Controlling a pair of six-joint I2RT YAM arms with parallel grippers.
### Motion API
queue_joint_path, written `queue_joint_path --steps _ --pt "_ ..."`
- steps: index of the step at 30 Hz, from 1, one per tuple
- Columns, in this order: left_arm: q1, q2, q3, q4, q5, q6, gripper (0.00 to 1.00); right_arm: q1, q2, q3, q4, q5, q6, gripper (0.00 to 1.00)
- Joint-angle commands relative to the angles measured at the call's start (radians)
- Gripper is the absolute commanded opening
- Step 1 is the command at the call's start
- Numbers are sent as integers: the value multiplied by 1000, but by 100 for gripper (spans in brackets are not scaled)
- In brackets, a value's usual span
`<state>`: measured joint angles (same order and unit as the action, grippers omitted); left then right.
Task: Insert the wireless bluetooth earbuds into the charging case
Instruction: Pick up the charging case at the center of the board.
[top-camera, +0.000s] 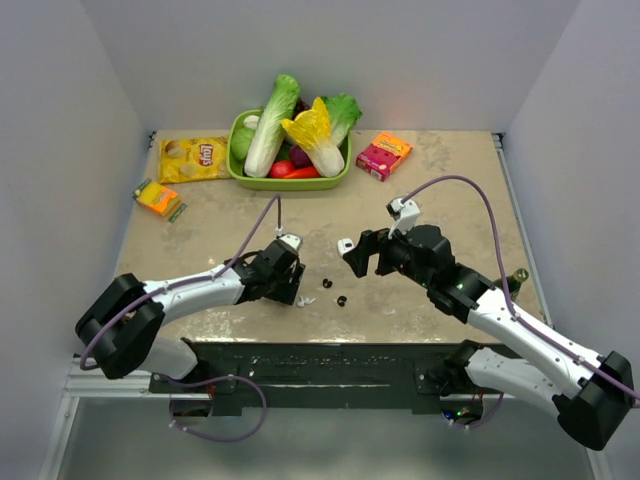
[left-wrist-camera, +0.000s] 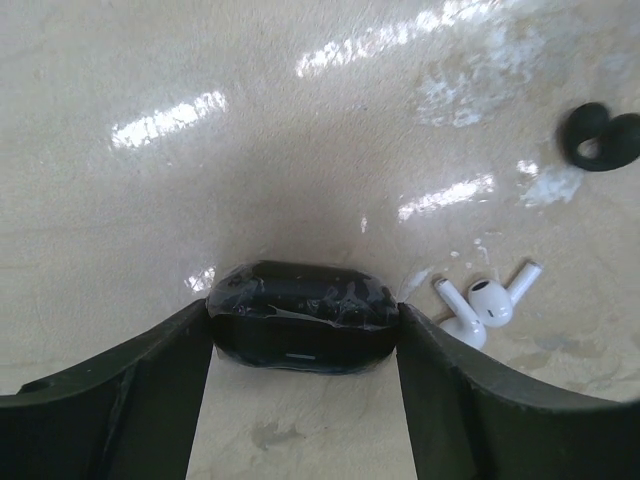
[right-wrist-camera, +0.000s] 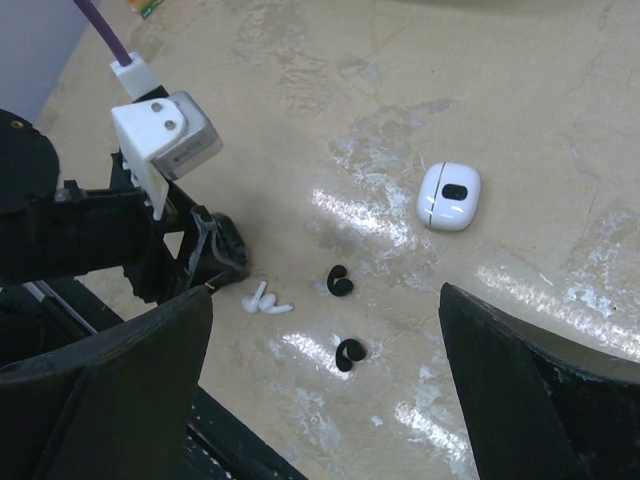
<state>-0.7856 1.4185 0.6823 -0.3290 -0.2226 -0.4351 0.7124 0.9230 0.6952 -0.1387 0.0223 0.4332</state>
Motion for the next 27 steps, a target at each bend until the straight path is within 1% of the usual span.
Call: queue_joint_path --steps 1,2,4,5,6,8,9,10,11,12,13,14,15,16,17,18,19,20,22,23,25,26,27 --pt "6 -119 17 102 -6 7 4 -1 -3 53 5 -19 2 98" --pt "6 -165 13 137 -3 31 0 1 0 65 1 -19 1 98" --pt "5 -222 -12 281 5 51 0 1 14 105 -1 -16 -2 98" --pt "3 -274 -59 363 12 79 0 1 19 121 -1 -13 -14 98" --pt "3 -300 -90 522 19 90 0 1 28 157 -7 -7 -20 98" --pt "0 -343 -186 695 35 117 0 2 68 206 -54 34 -33 98" --pt "-1 -346 -213 847 54 130 0 5 80 254 -74 57 -36 98" --pt "-7 -346 -240 922 72 162 0 9 105 274 -116 103 -36 98" --pt "-12 -342 -300 1008 86 182 0 22 111 289 -128 132 -42 98" --pt "-14 -337 -323 1145 135 202 0 30 115 305 -134 157 -45 98" --pt "-18 -326 -361 1200 166 252 0 45 128 313 -148 194 -56 98" --pt "-21 -322 -383 1316 193 277 0 58 140 332 -168 230 -65 98" --pt "-23 -316 -410 1394 256 301 0 70 151 340 -185 273 -63 98" --pt "-26 -288 -458 1476 275 330 0 90 160 343 -206 359 -63 98" --pt "-26 -277 -467 1563 293 340 0 94 160 337 -205 379 -63 98" --pt "-26 -268 -468 1571 327 354 0 98 145 320 -190 369 -73 98" --pt "-29 -257 -474 1579 344 386 0 98 125 294 -124 351 -73 98" --pt "-32 -254 -481 1623 356 403 0 98 76 240 -99 246 -57 98" --pt "-46 -256 -518 1680 376 430 0 98 57 225 -72 132 -86 98" --pt "-50 -256 -526 1712 385 430 0 98 62 225 -71 31 -108 98" --pt "-82 -263 -524 1705 394 504 0 98 92 236 -108 -11 -103 98" --pt "-96 -268 -520 1650 387 525 0 98 105 245 -122 -19 -108 98" --pt "-112 -274 -512 1619 365 544 0 98 117 245 -131 -78 -109 98"
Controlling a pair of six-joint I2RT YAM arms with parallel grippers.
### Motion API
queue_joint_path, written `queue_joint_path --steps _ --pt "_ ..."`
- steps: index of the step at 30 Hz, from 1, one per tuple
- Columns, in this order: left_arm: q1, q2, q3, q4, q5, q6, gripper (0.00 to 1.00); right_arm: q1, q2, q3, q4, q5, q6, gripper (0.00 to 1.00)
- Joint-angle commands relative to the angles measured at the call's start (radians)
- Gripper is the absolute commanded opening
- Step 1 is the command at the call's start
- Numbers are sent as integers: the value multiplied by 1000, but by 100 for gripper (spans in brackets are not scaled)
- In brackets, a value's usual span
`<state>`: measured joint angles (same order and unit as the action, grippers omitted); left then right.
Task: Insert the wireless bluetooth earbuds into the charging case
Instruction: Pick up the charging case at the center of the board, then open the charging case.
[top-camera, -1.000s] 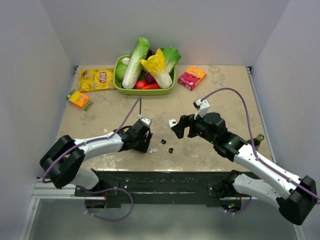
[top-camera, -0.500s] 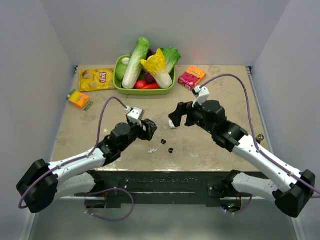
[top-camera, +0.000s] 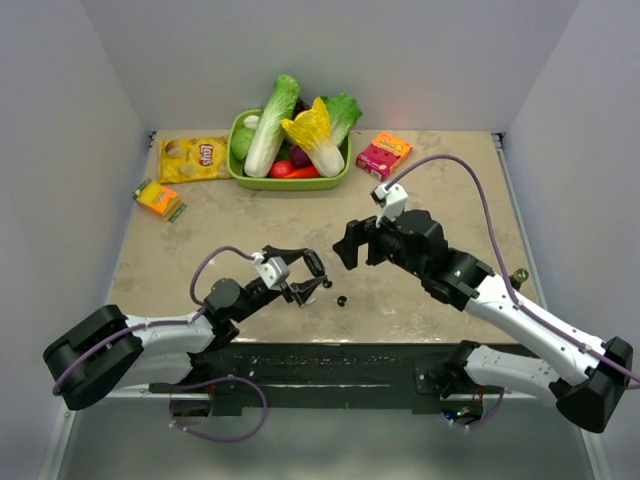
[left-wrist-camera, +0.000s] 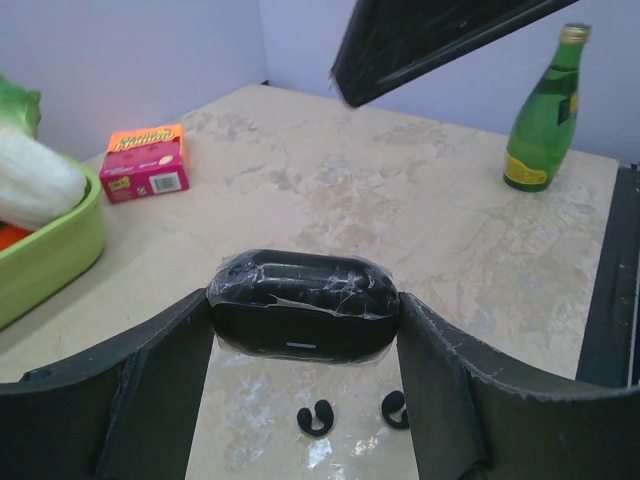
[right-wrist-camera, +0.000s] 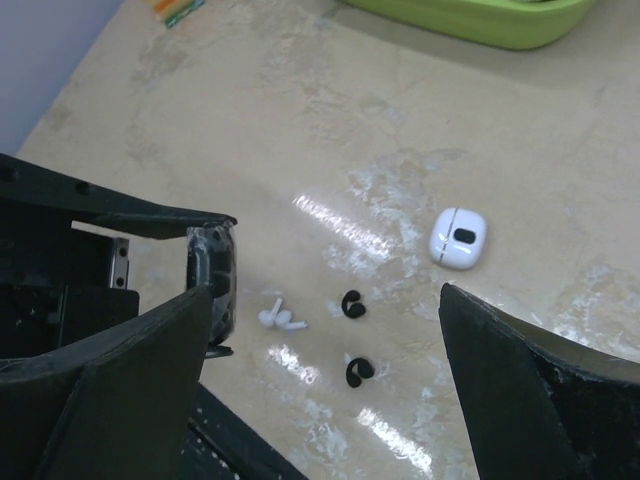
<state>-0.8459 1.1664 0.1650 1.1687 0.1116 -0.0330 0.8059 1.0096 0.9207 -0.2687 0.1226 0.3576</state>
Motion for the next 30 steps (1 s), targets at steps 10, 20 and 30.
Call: queue_joint_path --steps 10,20,30 --pt "-142 -17 30 -7 -73 223 0 22 44 -6 20 -297 7 98" --pt "-151 -33 28 -17 -104 222 0 36 141 -11 -24 -293 -2 98" --pt "-173 -60 10 -10 -109 234 0 36 178 -5 -41 -245 4 96"
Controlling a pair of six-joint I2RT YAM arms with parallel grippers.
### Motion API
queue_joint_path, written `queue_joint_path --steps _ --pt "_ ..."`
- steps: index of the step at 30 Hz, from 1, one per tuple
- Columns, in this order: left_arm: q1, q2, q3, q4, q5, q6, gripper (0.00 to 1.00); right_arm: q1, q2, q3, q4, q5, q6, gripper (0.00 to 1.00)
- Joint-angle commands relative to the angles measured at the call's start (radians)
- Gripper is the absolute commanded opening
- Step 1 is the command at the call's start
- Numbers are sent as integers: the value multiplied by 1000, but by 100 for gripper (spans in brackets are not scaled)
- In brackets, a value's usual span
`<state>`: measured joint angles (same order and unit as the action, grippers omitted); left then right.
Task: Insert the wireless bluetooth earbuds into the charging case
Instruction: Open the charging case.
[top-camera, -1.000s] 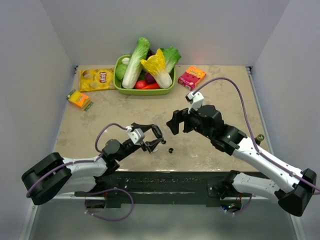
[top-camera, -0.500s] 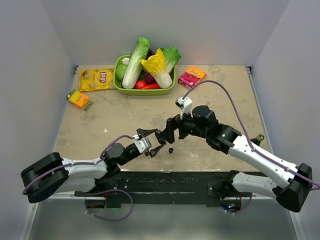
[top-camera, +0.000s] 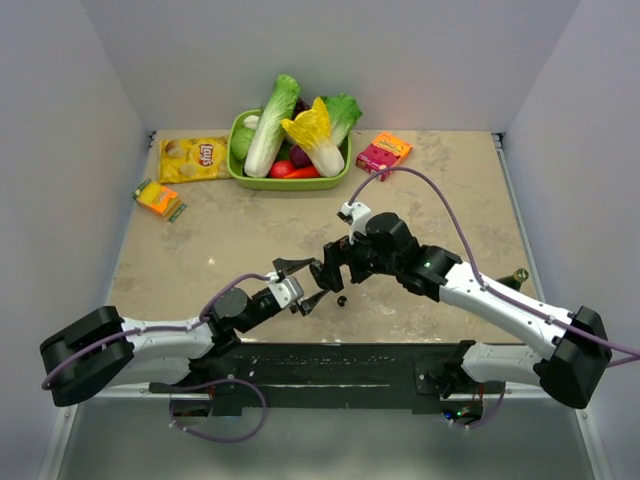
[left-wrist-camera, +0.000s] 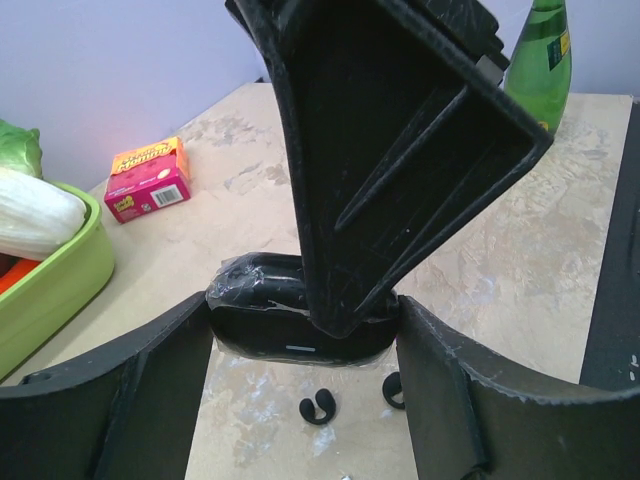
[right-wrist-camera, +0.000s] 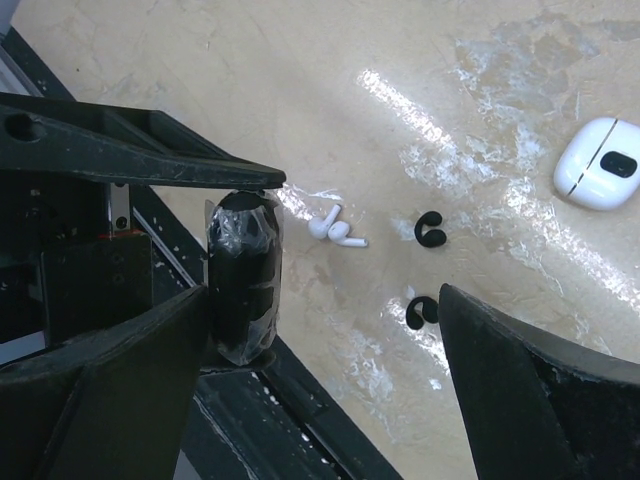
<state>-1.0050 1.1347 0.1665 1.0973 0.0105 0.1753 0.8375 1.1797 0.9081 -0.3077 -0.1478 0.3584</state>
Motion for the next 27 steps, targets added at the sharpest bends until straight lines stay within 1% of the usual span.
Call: queue_joint_path --steps 1,3,4,8,23,26,27 --pt "-17 -30 7 61 -7 27 0 5 9 6 -5 30 5 96" --pt "-27 -41 5 56 -7 32 0 5 8 2 -8 39 10 96" --pt "-30 -44 7 46 -33 35 0 5 3 0 -11 59 16 95" --pt "-52 -53 2 29 -58 52 0 5 -28 -9 -4 93 33 94" --pt "-61 -73 -22 35 -103 55 0 6 -72 -8 -16 135 48 93" --pt "-63 -72 -22 33 -110 55 0 5 -117 -28 28 117 51 93" --pt "-64 -72 -22 35 -110 53 0 5 -132 -37 85 111 60 92"
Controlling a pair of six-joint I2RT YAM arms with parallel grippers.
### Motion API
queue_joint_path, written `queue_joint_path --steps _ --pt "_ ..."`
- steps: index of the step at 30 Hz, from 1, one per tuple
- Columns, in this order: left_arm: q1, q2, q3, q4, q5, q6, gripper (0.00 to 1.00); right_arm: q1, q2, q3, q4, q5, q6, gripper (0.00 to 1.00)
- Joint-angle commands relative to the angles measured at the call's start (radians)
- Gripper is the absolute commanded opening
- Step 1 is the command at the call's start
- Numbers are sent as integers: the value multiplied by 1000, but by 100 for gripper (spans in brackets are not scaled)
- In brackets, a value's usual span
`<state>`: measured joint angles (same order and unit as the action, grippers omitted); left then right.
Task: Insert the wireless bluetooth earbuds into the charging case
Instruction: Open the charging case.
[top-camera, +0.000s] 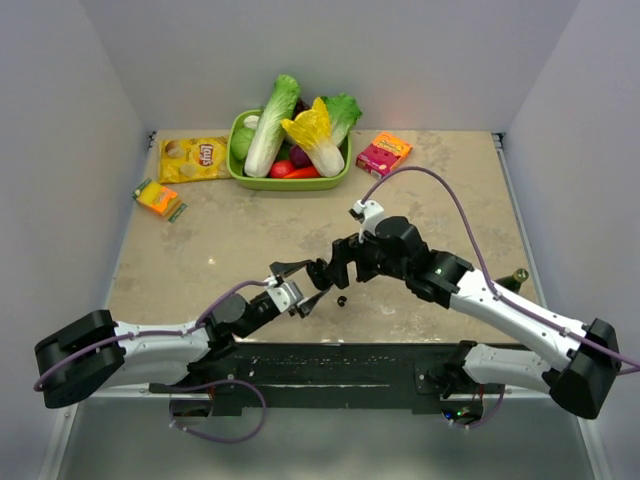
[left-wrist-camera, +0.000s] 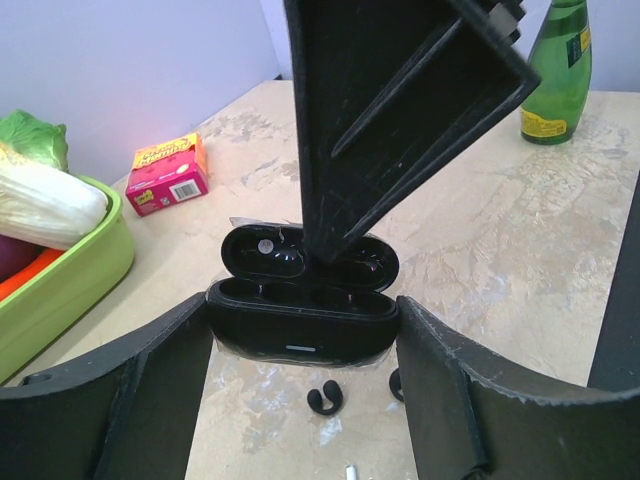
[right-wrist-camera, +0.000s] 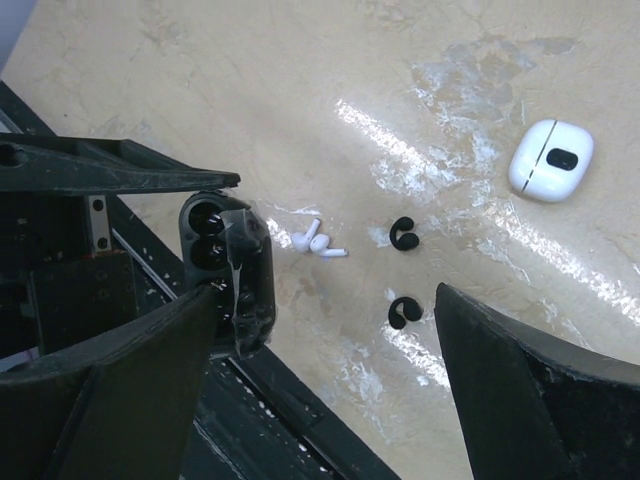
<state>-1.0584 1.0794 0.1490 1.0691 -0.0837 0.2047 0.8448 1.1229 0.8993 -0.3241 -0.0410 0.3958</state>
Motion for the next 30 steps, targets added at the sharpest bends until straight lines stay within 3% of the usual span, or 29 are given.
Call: queue_joint_path --steps 1,6,8,19,30 --pt "-9 -16 -3 65 -17 25 0 -3 -92 -36 117 -13 28 89" --pt "-11 -13 3 68 -24 25 0 -3 -57 -26 134 -40 28 64" --pt "-11 -16 3 68 -24 22 0 -3 -45 -31 154 -52 32 58" --pt "-11 -13 4 69 -28 21 0 -3 5 -39 180 -91 29 58" --pt "-12 -19 4 78 -30 21 0 -3 28 -53 183 -89 31 47"
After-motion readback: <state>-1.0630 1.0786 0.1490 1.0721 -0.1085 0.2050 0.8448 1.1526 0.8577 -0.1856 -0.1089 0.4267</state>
